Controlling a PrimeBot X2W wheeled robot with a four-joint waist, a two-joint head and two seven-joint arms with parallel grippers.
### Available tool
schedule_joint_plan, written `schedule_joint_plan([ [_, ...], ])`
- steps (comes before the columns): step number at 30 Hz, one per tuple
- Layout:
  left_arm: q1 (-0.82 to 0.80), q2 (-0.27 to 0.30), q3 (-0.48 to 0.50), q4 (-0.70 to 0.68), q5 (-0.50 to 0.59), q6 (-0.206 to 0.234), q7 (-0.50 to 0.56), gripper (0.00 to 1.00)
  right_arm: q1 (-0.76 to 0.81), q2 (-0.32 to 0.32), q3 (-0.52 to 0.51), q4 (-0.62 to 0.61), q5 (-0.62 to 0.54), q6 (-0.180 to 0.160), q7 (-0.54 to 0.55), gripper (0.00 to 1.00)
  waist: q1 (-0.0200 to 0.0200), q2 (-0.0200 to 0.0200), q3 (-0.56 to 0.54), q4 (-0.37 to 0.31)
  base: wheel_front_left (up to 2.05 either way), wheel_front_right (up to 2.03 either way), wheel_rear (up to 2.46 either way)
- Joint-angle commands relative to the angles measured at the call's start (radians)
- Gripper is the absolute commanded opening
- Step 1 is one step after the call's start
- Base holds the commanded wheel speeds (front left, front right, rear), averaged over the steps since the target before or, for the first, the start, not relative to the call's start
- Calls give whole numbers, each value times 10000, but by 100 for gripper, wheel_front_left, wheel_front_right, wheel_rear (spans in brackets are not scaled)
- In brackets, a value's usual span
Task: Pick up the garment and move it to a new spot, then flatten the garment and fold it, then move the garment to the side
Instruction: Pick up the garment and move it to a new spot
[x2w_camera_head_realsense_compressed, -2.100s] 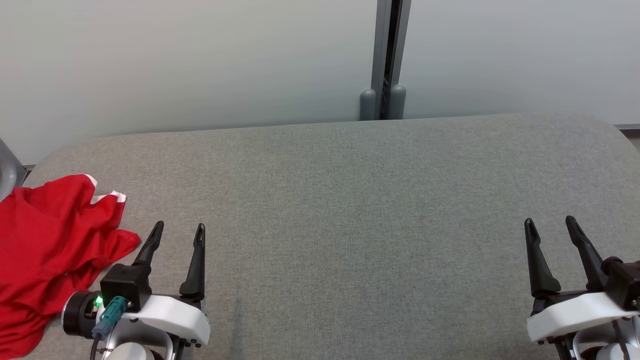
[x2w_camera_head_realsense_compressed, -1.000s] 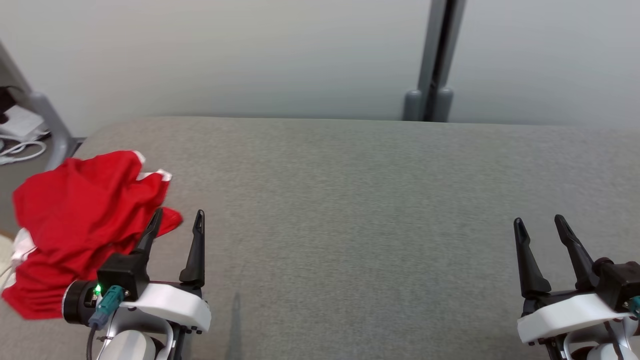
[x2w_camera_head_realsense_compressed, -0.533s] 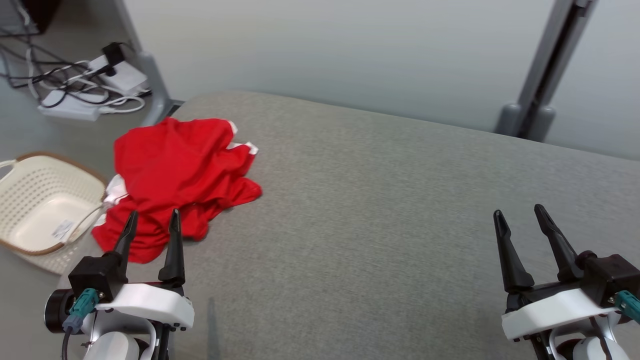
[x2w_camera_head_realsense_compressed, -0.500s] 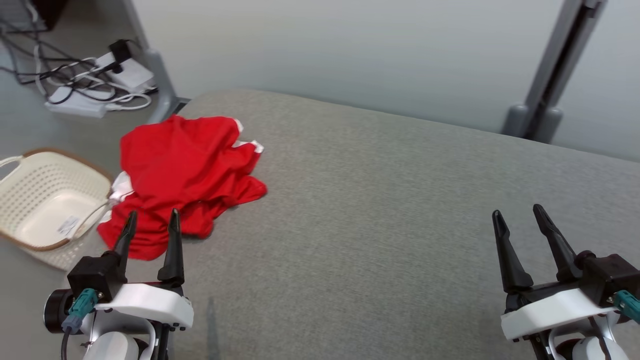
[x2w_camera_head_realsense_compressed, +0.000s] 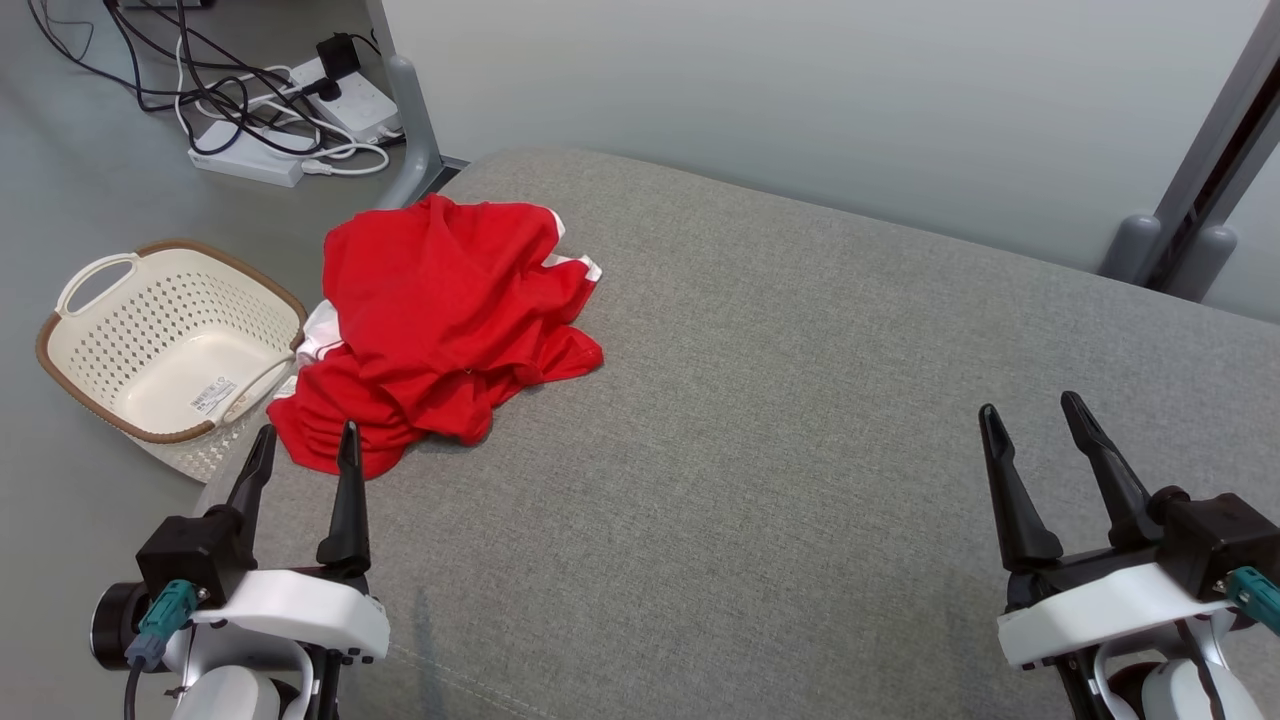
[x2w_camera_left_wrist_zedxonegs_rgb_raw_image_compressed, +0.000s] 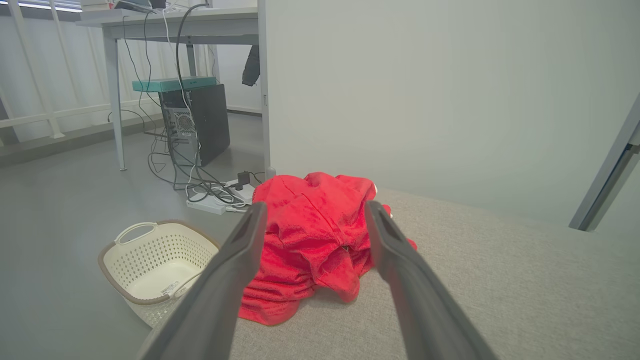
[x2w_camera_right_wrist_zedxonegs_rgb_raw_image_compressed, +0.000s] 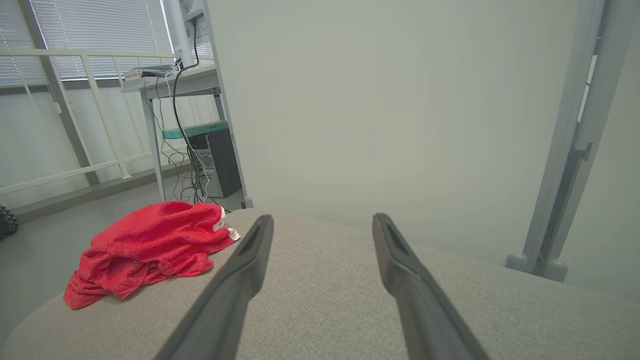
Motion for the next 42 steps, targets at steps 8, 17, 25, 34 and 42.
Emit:
schedule_joint_plan([
  [8,-176,5,2,125,-138,105,-51,100,-118,-60,-108,78,70,1,-77,100,-1,0,94,-23,0,0,0],
  [17,-953,215,207,105,-361,44,280,100,-376,-108,-16,-40,-34,1,71,100,-1,0,539,-323,0,0,0],
  [25,-2545,577,571,954,-927,-267,1200,100,-934,-264,272,-351,-149,1,352,100,-1,0,1571,-1121,0,0,0],
  [34,-4615,984,876,4191,-1641,-805,2220,100,-1622,-419,347,-441,-189,1,407,100,-1,0,3019,-2216,0,0,0],
  [42,-5775,1157,1151,6521,-2057,-920,2519,100,-2002,-392,328,-359,-224,1,263,100,-1,0,3770,-2642,0,0,0],
])
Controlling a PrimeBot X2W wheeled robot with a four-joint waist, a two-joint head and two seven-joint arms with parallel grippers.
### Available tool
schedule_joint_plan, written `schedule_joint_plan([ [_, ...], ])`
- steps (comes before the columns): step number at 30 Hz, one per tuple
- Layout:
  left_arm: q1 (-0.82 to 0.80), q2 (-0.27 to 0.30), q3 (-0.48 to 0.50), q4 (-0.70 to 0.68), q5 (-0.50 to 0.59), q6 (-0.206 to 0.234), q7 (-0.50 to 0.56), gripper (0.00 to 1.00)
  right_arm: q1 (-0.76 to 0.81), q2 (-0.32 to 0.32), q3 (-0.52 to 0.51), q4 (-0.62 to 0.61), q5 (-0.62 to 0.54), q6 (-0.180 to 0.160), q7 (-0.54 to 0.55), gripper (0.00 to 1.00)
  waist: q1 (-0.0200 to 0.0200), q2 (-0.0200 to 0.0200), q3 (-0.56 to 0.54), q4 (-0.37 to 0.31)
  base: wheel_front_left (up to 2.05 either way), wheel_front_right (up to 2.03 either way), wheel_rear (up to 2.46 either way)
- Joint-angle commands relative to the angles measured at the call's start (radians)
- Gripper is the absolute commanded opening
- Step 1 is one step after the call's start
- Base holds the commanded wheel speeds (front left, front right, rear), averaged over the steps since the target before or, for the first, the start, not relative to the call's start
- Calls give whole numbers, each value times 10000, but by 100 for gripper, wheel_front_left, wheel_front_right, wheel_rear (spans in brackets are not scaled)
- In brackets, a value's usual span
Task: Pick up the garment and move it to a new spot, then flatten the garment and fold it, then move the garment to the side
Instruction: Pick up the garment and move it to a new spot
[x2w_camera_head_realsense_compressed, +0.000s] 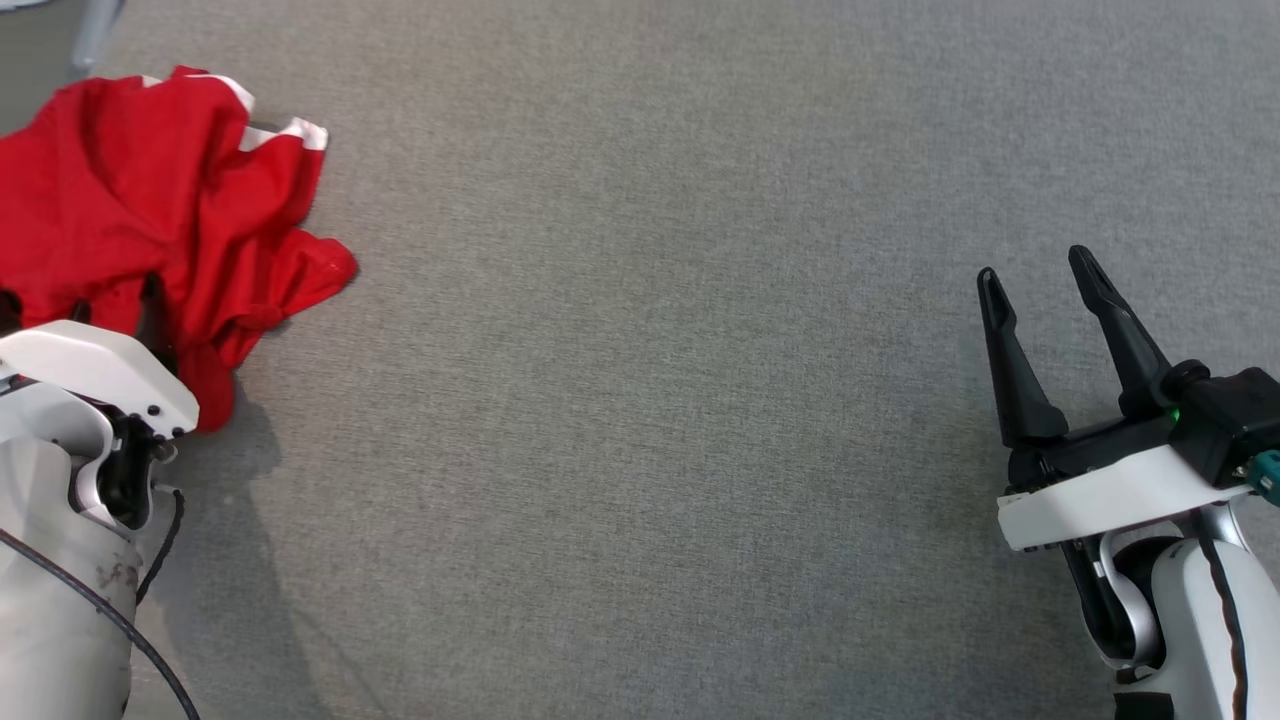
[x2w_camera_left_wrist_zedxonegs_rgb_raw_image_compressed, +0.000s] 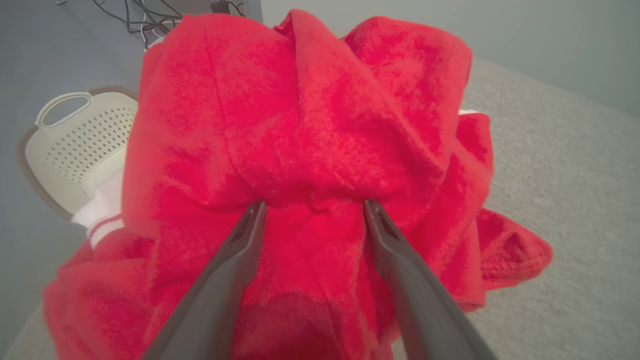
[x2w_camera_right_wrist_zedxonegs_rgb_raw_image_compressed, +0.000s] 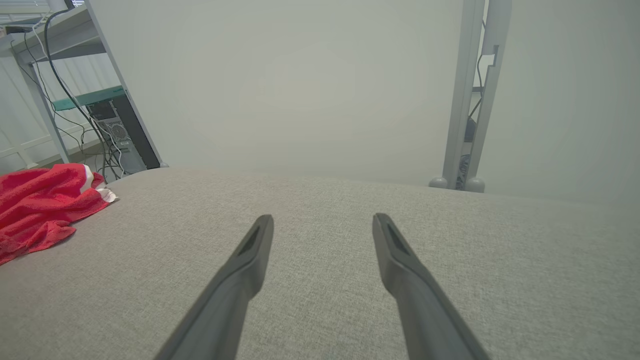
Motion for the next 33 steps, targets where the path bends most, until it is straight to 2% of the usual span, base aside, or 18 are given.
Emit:
schedule_joint_plan([
  [1,-328,90,82,270,-90,-50,-157,77,-159,-41,-56,68,23,1,-110,100,-1,0,325,-220,0,0,0],
  [3,-479,168,110,558,-89,-125,-349,0,-202,-38,-67,138,27,1,-147,100,-1,0,385,-217,0,0,0],
  [9,-962,327,69,869,139,-118,-1489,0,-253,-47,-143,378,33,1,-236,100,-1,0,237,-77,0,0,0],
  [14,-1228,531,22,733,359,4,-2251,0,-189,-16,-168,586,113,1,-363,100,-1,0,-338,-27,0,0,0],
  [22,-665,666,58,-133,522,249,-2745,0,383,55,-323,808,223,1,-484,100,-1,0,-1604,-101,0,0,0],
  [28,837,560,-38,-1738,606,541,-2800,0,928,137,-438,720,307,1,-402,100,-1,0,-2656,-503,0,0,0],
  [33,2440,524,-248,-3925,732,1025,-2270,0,1380,236,-606,470,327,1,-237,100,-1,0,-3266,-931,0,0,0],
])
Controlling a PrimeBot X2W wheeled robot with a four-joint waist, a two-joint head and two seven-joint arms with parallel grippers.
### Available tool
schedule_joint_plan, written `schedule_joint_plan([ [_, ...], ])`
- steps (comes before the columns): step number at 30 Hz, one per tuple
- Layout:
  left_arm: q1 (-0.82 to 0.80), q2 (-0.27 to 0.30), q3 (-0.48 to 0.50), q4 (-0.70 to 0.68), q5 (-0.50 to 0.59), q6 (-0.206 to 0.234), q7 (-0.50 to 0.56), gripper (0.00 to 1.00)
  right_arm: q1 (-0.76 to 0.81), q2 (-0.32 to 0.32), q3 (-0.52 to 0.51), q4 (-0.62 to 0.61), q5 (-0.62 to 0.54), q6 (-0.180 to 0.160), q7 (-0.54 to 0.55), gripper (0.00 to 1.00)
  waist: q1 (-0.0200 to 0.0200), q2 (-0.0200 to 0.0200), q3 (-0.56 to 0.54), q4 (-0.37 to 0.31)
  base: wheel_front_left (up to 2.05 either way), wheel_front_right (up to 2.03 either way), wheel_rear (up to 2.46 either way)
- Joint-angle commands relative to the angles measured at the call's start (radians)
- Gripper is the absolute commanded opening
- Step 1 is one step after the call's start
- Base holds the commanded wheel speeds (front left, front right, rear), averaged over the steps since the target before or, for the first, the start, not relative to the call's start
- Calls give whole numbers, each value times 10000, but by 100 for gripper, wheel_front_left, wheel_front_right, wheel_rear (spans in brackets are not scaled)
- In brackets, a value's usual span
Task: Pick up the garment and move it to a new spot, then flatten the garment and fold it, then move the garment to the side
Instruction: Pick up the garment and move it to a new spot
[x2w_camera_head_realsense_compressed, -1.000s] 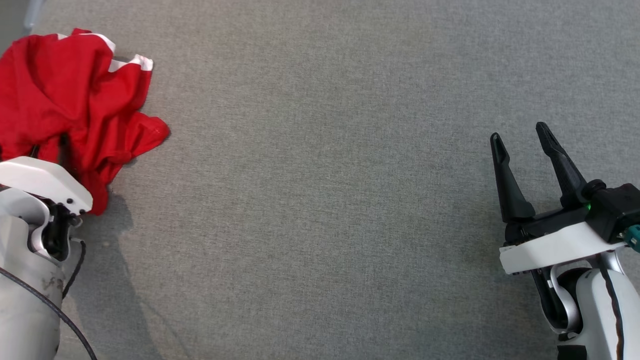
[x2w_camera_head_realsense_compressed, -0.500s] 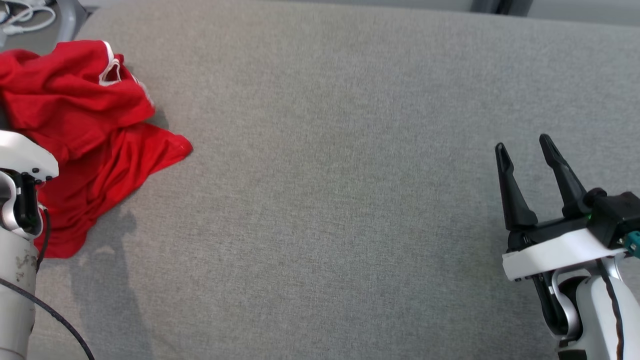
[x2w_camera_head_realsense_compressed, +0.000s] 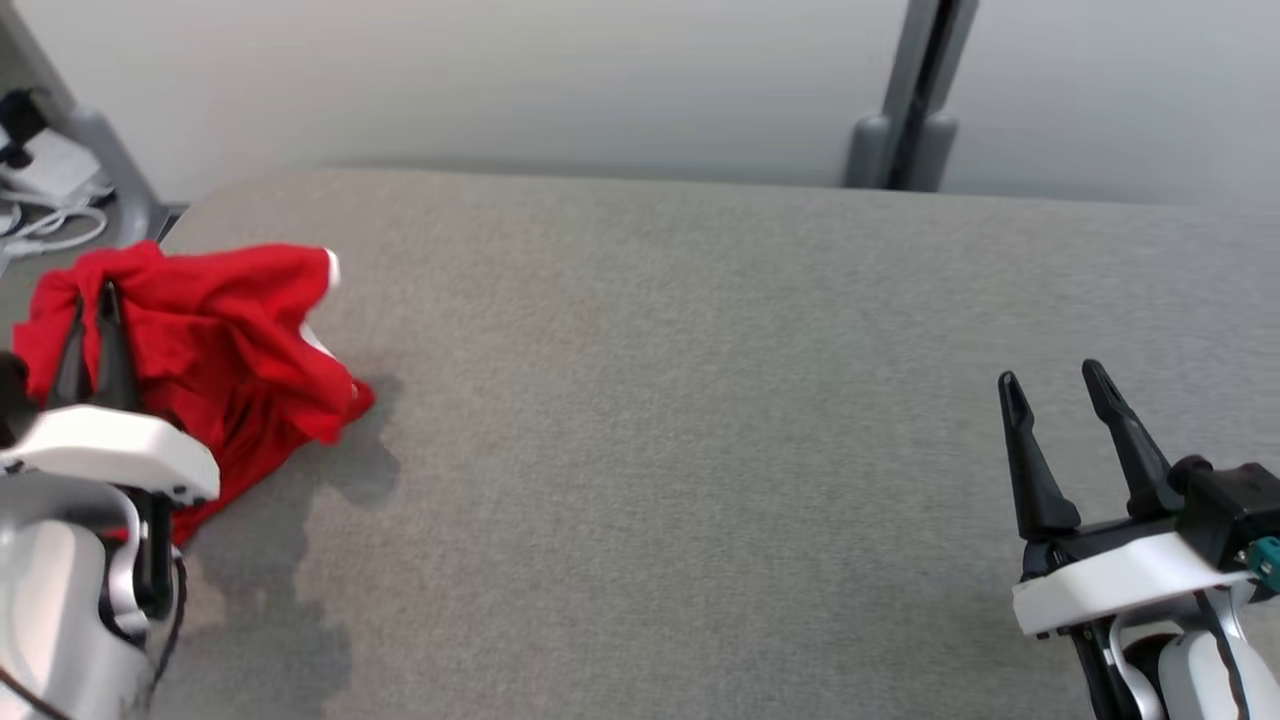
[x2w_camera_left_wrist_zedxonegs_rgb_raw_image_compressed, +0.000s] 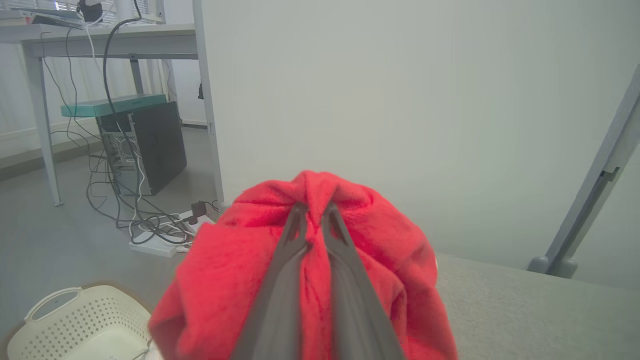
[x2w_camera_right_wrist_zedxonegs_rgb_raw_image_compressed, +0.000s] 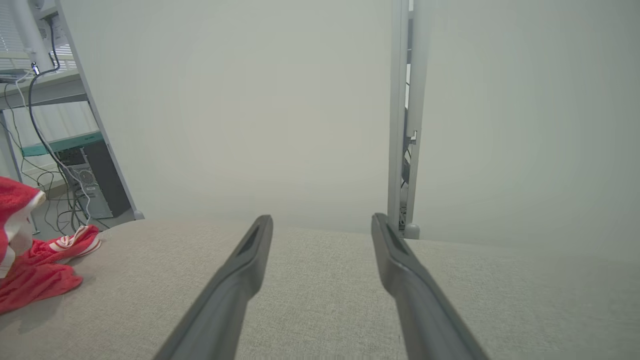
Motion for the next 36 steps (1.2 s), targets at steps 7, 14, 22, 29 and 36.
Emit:
schedule_joint_plan([
  [7,2498,71,-285,-4289,279,1126,1220,0,590,61,-233,-526,-16,1,317,100,-1,-1,-799,-1240,0,0,0],
  [14,3386,-57,-892,-6437,611,1582,1892,0,714,99,-339,-876,-12,1,531,100,-1,-1,-855,-2320,0,0,0],
  [22,2501,-622,-1916,-5969,657,1092,2014,0,539,204,-139,-1056,118,1,549,100,-1,-1,-370,-3757,0,0,0],
  [29,1496,-1372,-2849,-4483,838,633,1893,0,320,286,-36,-884,325,1,309,100,-1,-1,525,-4812,0,0,0],
  [36,862,-1895,-3437,-2890,697,117,1925,0,124,320,39,-640,535,1,8,100,-1,-1,1252,-5212,0,0,0],
])
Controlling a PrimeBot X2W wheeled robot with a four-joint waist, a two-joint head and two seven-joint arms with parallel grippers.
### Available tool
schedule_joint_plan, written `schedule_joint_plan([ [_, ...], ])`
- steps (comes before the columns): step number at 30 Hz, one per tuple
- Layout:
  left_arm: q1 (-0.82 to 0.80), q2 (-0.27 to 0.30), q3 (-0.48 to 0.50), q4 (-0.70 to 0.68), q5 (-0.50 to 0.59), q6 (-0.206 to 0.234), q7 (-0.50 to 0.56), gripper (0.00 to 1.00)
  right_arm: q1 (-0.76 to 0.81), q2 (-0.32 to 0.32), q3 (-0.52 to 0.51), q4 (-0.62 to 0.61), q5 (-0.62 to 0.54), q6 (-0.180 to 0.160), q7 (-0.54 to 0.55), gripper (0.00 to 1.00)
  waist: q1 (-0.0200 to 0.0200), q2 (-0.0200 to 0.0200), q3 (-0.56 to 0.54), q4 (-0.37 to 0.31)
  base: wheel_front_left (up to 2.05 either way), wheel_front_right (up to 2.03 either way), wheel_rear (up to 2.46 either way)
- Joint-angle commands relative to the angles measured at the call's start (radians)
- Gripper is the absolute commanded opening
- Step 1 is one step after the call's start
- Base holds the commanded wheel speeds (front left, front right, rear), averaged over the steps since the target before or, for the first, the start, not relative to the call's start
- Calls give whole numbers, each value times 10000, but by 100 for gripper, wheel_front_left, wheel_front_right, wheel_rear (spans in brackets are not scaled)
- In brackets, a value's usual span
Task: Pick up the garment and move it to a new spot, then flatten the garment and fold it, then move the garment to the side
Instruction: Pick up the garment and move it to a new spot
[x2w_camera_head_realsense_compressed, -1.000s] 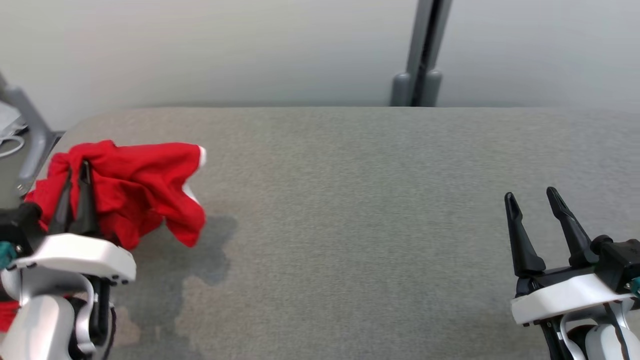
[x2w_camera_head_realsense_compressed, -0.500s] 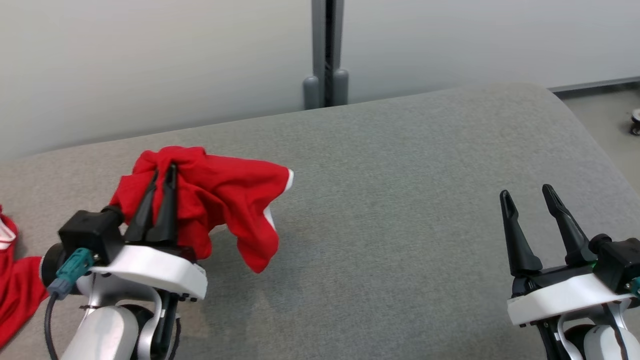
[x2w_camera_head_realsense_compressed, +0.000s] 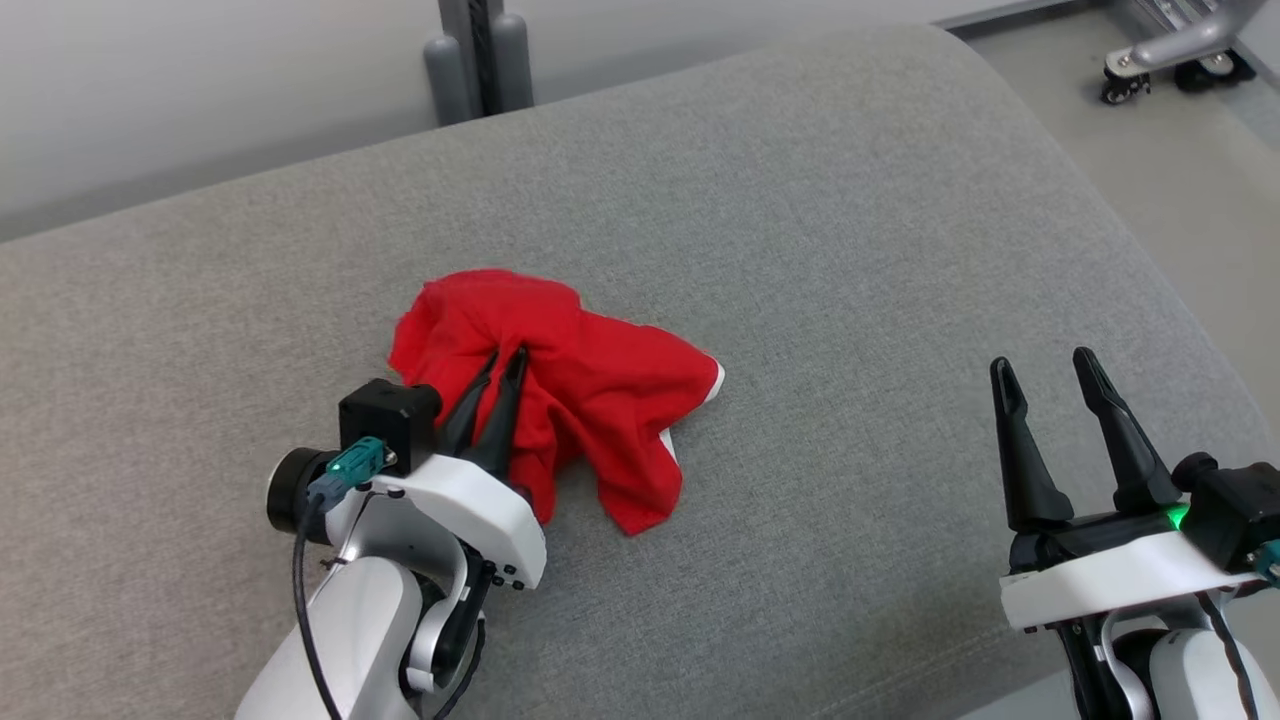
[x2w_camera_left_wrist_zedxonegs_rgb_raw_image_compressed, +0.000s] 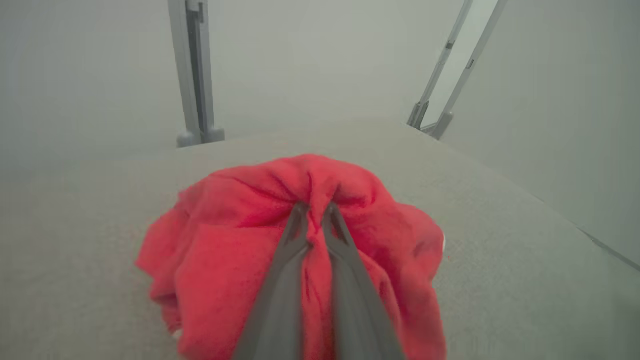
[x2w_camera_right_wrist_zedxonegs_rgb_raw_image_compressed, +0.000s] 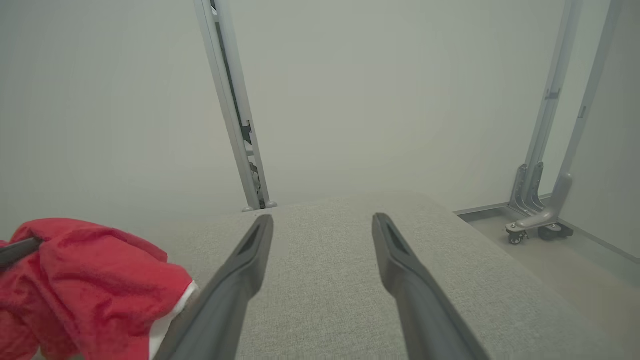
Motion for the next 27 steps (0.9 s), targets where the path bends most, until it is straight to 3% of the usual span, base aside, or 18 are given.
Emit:
schedule_joint_plan([
  [1,-142,0,-8,102,-14,-71,7,0,-108,-4,1,25,49,1,-102,100,0,-1,344,-286,0,0,0],
  [8,-467,-320,-573,1577,-41,-608,15,0,-274,-2,10,329,261,1,-351,100,0,-1,590,-252,0,0,0],
  [9,-488,-366,-628,1702,-89,-684,29,39,-290,-1,14,366,257,1,-360,100,0,-1,570,-198,0,0,0],
  [10,-528,-382,-670,1799,-115,-760,-26,100,-308,-1,30,401,258,1,-368,100,0,-1,550,-138,0,0,0],
  [17,-285,-444,-677,1417,-215,-984,-773,100,-296,-5,-167,422,118,1,-327,100,0,-1,122,515,0,0,0],
  [27,837,454,652,3,-564,77,-1494,100,65,-8,-306,244,-283,1,-30,100,0,-1,-734,1609,0,0,0],
])
